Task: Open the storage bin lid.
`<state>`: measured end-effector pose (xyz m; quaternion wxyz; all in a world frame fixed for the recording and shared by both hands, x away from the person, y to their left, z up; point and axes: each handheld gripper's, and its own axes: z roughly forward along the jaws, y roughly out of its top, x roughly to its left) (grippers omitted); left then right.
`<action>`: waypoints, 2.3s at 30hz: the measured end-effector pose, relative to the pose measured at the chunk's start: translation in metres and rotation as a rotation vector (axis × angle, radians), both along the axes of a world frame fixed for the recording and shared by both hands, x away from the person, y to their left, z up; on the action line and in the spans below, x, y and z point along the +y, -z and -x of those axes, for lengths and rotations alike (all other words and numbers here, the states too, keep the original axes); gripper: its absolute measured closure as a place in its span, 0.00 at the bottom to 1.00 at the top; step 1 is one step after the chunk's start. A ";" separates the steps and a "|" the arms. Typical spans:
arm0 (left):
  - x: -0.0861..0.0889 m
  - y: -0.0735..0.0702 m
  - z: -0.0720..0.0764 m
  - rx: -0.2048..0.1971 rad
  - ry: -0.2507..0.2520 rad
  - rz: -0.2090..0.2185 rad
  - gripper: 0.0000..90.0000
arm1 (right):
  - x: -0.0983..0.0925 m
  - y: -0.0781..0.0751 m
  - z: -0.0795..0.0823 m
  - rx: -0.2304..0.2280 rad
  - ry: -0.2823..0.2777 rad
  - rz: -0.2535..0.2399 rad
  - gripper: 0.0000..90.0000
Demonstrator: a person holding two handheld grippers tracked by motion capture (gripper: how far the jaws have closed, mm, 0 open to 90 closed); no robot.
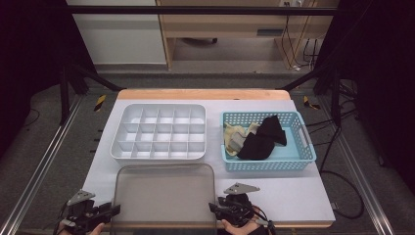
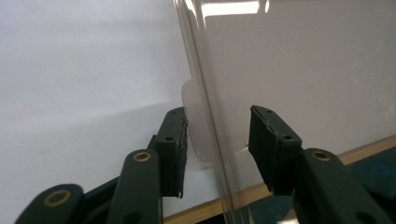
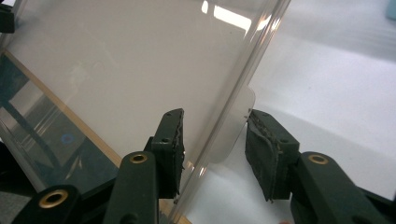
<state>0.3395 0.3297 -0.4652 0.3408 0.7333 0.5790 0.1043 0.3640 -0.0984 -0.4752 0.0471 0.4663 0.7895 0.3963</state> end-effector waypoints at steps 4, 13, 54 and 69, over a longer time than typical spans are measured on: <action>0.000 0.001 -0.001 -0.004 0.003 -0.001 0.59 | 0.000 0.001 -0.001 0.002 0.000 0.001 0.63; 0.000 0.001 -0.005 -0.008 0.001 0.011 0.58 | 0.002 0.000 -0.001 0.015 -0.002 0.011 0.61; -0.038 -0.029 -0.036 -0.296 0.017 0.015 0.41 | -0.060 -0.028 -0.019 -0.225 0.070 -0.153 0.38; -0.032 -0.014 -0.033 -0.307 0.029 0.013 0.42 | -0.093 -0.054 -0.036 -0.320 0.141 -0.136 0.35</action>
